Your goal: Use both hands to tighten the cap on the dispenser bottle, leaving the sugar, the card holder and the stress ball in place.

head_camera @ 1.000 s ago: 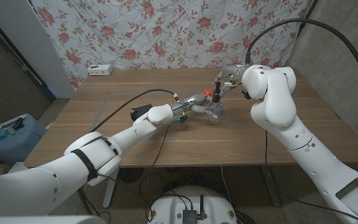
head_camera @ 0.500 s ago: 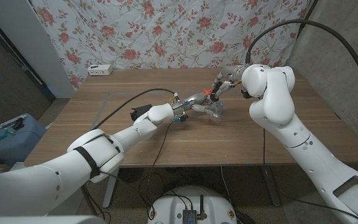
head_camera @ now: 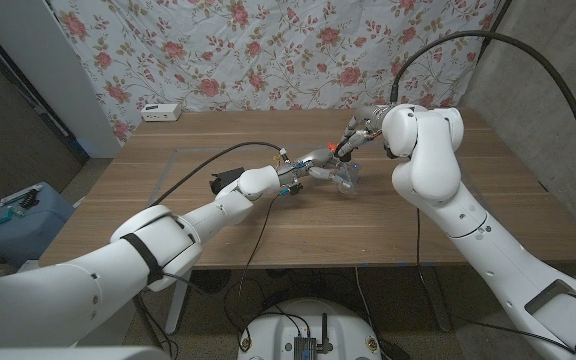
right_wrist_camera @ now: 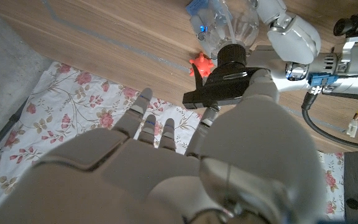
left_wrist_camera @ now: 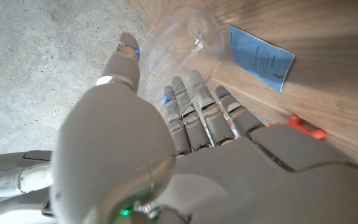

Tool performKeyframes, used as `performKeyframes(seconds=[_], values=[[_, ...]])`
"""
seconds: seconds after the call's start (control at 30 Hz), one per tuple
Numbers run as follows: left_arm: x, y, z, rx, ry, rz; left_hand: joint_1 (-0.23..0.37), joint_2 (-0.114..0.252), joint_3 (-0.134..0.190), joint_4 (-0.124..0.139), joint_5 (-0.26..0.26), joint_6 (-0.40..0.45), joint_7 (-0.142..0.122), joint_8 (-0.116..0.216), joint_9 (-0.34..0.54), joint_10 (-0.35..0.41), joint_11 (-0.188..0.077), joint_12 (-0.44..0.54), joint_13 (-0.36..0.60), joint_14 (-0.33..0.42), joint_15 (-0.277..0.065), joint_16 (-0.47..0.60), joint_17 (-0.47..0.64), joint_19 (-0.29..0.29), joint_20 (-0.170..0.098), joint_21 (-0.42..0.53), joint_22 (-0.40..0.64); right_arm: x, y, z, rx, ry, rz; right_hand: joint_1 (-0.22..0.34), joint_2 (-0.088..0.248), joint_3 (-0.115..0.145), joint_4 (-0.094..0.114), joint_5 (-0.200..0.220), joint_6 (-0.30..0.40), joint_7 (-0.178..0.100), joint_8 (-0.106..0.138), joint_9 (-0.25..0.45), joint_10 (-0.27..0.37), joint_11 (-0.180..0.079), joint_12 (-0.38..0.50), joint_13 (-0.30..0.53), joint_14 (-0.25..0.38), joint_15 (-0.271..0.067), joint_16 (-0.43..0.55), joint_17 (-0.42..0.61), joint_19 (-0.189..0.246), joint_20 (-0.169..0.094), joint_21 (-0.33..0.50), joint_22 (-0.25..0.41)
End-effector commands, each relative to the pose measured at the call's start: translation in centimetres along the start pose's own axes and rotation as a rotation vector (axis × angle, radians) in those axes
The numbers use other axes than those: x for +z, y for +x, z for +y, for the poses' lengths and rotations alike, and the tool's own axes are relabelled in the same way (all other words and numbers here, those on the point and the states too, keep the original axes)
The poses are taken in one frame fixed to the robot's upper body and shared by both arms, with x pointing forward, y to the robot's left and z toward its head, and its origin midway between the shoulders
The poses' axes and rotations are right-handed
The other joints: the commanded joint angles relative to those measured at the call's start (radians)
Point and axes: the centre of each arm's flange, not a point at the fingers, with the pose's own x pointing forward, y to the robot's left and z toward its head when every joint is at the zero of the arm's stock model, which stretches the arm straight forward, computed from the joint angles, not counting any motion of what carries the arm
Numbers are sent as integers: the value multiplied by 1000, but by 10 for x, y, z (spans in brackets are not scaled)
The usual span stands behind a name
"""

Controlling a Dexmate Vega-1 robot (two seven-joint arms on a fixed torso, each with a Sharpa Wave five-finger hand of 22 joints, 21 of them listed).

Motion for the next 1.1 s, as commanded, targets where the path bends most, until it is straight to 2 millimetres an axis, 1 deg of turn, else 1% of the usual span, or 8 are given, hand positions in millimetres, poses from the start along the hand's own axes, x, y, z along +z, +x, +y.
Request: performKeyframes(seconds=[0.03, 0.2, 0.4, 0.6, 0.63, 0.8, 0.93, 1.1], values=[[-2, -1, 0, 2, -3, 6, -55, 129, 88, 82, 6, 109, -21, 8, 3, 9, 1, 5, 2, 1, -59, 3, 1, 6, -35, 2, 2, 6, 1, 1, -52, -29, 65, -16, 4, -6, 5, -5, 43, -4, 12, -1, 40, 4, 11, 2, 29, -9, 10, -1, 29, -7, 9, 0], [-2, -1, 0, 1, -4, 8, -55, 129, 88, 82, 6, 108, -21, 7, 3, 8, 3, 5, 2, 1, -59, 3, 1, 6, -34, 2, 2, 6, 1, 2, -63, -32, 77, -17, 1, -8, 3, -6, 64, 3, 14, -2, 59, 0, 14, 2, 42, -12, 12, -2, 44, -10, 11, 0], [-2, -1, 1, 0, -3, 9, -55, 129, 88, 82, 6, 108, -21, 7, 3, 9, 2, 5, 2, 2, -59, 4, 1, 6, -33, 2, 2, 7, 1, 4, -81, -26, 90, -18, 4, -9, 1, -7, 99, 22, 18, -5, 97, 7, 21, 2, 71, -27, 19, -3, 70, -20, 14, 0], [-2, 0, 1, 0, -3, 9, -56, 129, 88, 83, 6, 109, -23, 8, 3, 10, 1, 6, 2, 0, -58, 3, 1, 6, -32, 2, 2, 7, 2, 5, -96, -15, 93, -29, 9, -12, 5, -10, 139, 36, 24, -6, 132, 5, 27, 2, 95, -36, 25, -2, 92, -25, 16, 0], [-2, 0, 1, 0, -4, 9, -56, 129, 88, 83, 6, 109, -22, 8, 3, 9, 1, 6, 2, 0, -58, 3, 1, 7, -32, 2, 2, 8, 2, 5, -99, -14, 95, -33, 10, -13, 7, -11, 149, 36, 25, -7, 143, 10, 29, 1, 103, -40, 27, -1, 101, -28, 17, 0], [-3, 0, 1, 1, -5, 10, -57, 130, 88, 84, 6, 110, -20, 8, 3, 9, 0, 6, 2, 1, -56, 4, 1, 6, -30, 2, 3, 9, 3, 6, -114, -14, 98, -38, 14, -16, 9, -14, 200, 50, 34, -8, 180, 4, 35, 1, 133, -54, 33, -2, 121, -33, 17, 0], [-3, -1, 1, 2, -5, 11, -56, 129, 88, 83, 6, 110, -20, 8, 3, 10, 0, 6, 2, -1, -56, 4, 2, 7, -28, 2, 3, 10, 4, 7, -129, -18, 103, -41, 16, -18, 10, -16, 224, 58, 35, -9, 213, 8, 41, 0, 160, -70, 39, -2, 144, -35, 20, 0], [-3, 0, 2, 2, -6, 11, -56, 130, 88, 83, 6, 110, -20, 8, 3, 9, 0, 6, 2, -1, -56, 4, 2, 7, -28, 2, 3, 13, 6, 8, -150, -26, 110, -46, 21, -20, 12, -21, 289, 74, 46, -10, 256, 7, 46, -1, 196, -83, 44, -3, 172, -42, 20, 0]])
